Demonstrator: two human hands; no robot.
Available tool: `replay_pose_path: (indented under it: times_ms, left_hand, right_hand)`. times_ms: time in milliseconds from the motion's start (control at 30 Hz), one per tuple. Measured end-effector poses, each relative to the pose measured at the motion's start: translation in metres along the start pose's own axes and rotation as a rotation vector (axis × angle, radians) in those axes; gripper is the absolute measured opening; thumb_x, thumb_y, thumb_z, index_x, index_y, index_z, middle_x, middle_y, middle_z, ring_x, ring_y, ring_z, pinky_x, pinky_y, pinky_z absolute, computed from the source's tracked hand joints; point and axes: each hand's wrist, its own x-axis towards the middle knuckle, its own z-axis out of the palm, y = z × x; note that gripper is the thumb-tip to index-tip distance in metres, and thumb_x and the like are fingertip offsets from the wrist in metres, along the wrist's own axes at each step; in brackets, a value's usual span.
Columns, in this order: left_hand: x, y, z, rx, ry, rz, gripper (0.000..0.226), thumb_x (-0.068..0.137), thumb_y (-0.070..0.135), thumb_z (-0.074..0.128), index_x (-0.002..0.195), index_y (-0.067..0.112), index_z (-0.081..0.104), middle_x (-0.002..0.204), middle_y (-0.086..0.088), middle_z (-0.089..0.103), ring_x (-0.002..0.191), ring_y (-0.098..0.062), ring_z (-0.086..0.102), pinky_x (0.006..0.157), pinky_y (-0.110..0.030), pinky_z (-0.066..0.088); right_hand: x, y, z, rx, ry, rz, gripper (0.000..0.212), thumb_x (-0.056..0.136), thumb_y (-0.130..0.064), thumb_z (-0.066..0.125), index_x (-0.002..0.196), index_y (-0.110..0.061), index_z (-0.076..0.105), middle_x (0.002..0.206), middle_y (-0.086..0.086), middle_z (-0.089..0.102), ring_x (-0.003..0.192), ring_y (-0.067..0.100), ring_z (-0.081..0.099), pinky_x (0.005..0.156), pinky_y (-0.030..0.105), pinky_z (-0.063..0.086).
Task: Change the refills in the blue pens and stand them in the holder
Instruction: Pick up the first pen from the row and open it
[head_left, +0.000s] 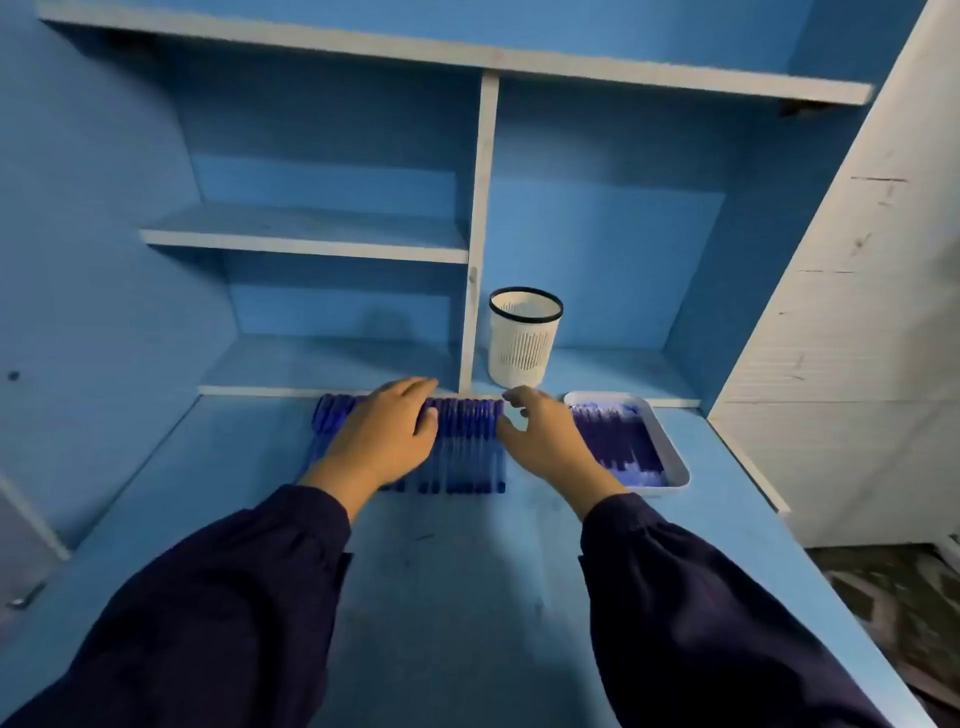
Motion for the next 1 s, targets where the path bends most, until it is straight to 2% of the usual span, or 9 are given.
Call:
replay_pose_path:
  times_ms: [167, 333, 467, 600, 833, 900, 1000]
  left_hand:
    - [-0.017, -0.006, 0.032, -0.043, 0.001, 0.011, 0.048, 0.102, 0.027, 0.045, 0.148, 0.015, 0.042, 0.153, 0.0, 0.042, 0.141, -0.017, 0.036, 0.114, -0.032, 0.031]
    - [-0.027, -0.009, 0.048, -0.028, 0.059, 0.012, 0.049, 0.1, 0.033, 0.044, 0.146, 0.016, 0.046, 0.15, 0.001, 0.045, 0.14, -0.019, 0.039, 0.11, -0.029, 0.033]
    - [-0.028, -0.009, 0.051, -0.02, 0.084, 0.034, 0.053, 0.097, 0.039, 0.038, 0.144, 0.017, 0.049, 0.149, 0.002, 0.047, 0.14, -0.018, 0.04, 0.109, -0.027, 0.031]
    - [-0.028, -0.011, 0.052, -0.026, 0.068, 0.029, 0.042, 0.101, 0.027, 0.05, 0.142, 0.018, 0.052, 0.151, 0.005, 0.043, 0.141, -0.015, 0.037, 0.107, -0.026, 0.032]
    - [-0.028, -0.01, 0.052, -0.026, 0.038, 0.018, 0.043, 0.102, 0.029, 0.046, 0.144, 0.02, 0.049, 0.154, 0.008, 0.039, 0.143, -0.011, 0.033, 0.11, -0.025, 0.029]
    - [-0.027, -0.01, 0.052, -0.028, 0.038, 0.021, 0.043, 0.102, 0.029, 0.045, 0.144, 0.019, 0.048, 0.154, 0.007, 0.04, 0.143, -0.011, 0.033, 0.11, -0.023, 0.026]
    - [-0.028, -0.01, 0.052, -0.031, 0.04, 0.022, 0.043, 0.102, 0.029, 0.045, 0.145, 0.02, 0.048, 0.154, 0.007, 0.039, 0.143, -0.011, 0.032, 0.11, -0.024, 0.027]
  right_hand:
    - [-0.015, 0.023, 0.018, 0.086, 0.103, 0.062, 0.034, 0.09, -0.023, 0.064, 0.122, -0.012, 0.062, 0.113, 0.008, 0.062, 0.088, 0.015, 0.056, 0.079, 0.017, 0.04]
    - [-0.021, 0.032, 0.029, 0.117, 0.196, 0.019, 0.031, 0.084, -0.02, 0.072, 0.113, -0.012, 0.067, 0.099, 0.004, 0.061, 0.079, 0.01, 0.053, 0.07, -0.001, 0.035]
    - [-0.022, 0.031, 0.031, 0.094, 0.199, -0.04, 0.031, 0.083, -0.014, 0.072, 0.113, -0.01, 0.069, 0.094, 0.003, 0.059, 0.076, 0.008, 0.052, 0.07, -0.001, 0.035]
    - [-0.023, 0.032, 0.03, 0.093, 0.198, -0.064, 0.029, 0.084, -0.007, 0.068, 0.113, -0.009, 0.071, 0.091, 0.001, 0.055, 0.071, -0.004, 0.047, 0.07, -0.002, 0.033]
    - [-0.022, 0.03, 0.028, 0.018, 0.189, -0.039, 0.03, 0.083, -0.009, 0.069, 0.112, -0.006, 0.07, 0.092, 0.006, 0.054, 0.077, 0.013, 0.048, 0.069, 0.002, 0.031]
    - [-0.022, 0.03, 0.027, 0.008, 0.182, -0.028, 0.03, 0.083, -0.011, 0.07, 0.112, -0.005, 0.069, 0.095, 0.008, 0.055, 0.078, 0.013, 0.048, 0.068, 0.004, 0.032]
    - [-0.022, 0.028, 0.026, 0.01, 0.162, -0.003, 0.032, 0.083, -0.02, 0.074, 0.112, -0.008, 0.067, 0.097, 0.005, 0.054, 0.076, 0.009, 0.047, 0.067, -0.001, 0.034]
